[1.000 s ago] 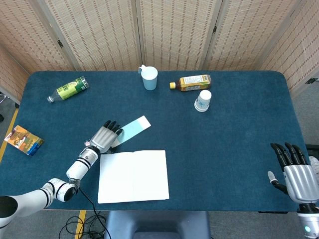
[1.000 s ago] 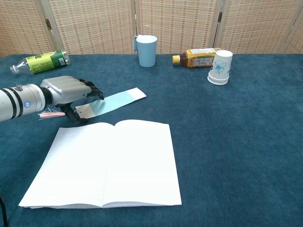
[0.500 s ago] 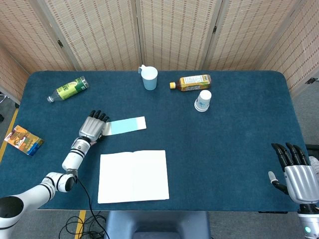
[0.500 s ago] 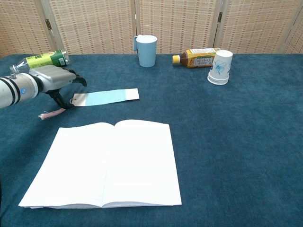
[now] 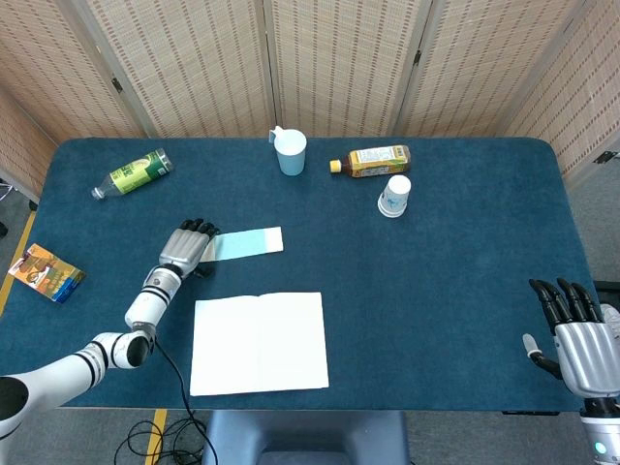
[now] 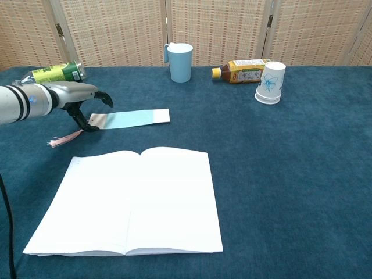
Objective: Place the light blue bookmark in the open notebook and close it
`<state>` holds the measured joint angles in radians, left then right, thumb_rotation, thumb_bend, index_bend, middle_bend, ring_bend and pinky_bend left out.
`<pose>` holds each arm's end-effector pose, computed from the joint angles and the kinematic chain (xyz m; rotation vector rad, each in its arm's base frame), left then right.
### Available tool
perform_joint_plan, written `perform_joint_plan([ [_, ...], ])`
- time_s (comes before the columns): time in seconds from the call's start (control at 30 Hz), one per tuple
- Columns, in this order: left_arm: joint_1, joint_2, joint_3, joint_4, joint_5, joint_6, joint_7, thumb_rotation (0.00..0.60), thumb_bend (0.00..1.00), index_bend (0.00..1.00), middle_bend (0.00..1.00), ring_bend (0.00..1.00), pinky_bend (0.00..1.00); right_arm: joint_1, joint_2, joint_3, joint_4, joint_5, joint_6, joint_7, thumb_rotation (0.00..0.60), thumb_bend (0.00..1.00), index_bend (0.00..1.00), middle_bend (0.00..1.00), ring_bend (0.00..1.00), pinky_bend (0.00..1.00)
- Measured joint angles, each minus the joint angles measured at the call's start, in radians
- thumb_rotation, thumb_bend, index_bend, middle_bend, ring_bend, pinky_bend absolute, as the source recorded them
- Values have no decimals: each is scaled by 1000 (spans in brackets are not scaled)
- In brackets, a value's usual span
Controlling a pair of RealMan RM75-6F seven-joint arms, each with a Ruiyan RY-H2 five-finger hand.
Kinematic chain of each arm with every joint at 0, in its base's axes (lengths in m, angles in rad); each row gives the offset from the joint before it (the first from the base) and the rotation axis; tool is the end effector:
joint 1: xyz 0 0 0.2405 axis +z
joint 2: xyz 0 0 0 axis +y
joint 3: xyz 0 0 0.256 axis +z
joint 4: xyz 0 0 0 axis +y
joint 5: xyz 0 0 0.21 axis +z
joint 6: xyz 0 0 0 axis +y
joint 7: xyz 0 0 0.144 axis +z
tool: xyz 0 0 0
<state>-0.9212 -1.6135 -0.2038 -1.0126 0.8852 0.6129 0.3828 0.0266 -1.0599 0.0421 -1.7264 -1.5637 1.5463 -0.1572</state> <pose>-0.1902 0.4379 -0.0116 -1.8479 -0.9203 -0.5666 -0.2913 -0.1605 0.1713 1.4110 -0.7952 0.8537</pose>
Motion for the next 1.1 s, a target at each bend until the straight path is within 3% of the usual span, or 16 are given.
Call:
perform_joint_plan([
  [0.37,-86,-48,8,51,-209,-23,143,426,340,164,85,65,113,2,1,4,6,10,-6,8,600,292,78,154,62,101],
  [0.57,-132,-74,30,67,-316,-29,210,421,340,177,79,56,113,-1,4,5,7,15,-5,11,600,292,78,154,62,101],
  [0.87,-167,-103,52,105,-396,-20,255,415,340,116,60,42,114,-2,5,5,8,21,-6,11,600,292,78,154,62,101],
  [1.1,-181,-116,70,128,-440,-38,273,408,340,136,54,38,114,-3,3,5,11,25,-8,12,600,293,79,154,62,101],
])
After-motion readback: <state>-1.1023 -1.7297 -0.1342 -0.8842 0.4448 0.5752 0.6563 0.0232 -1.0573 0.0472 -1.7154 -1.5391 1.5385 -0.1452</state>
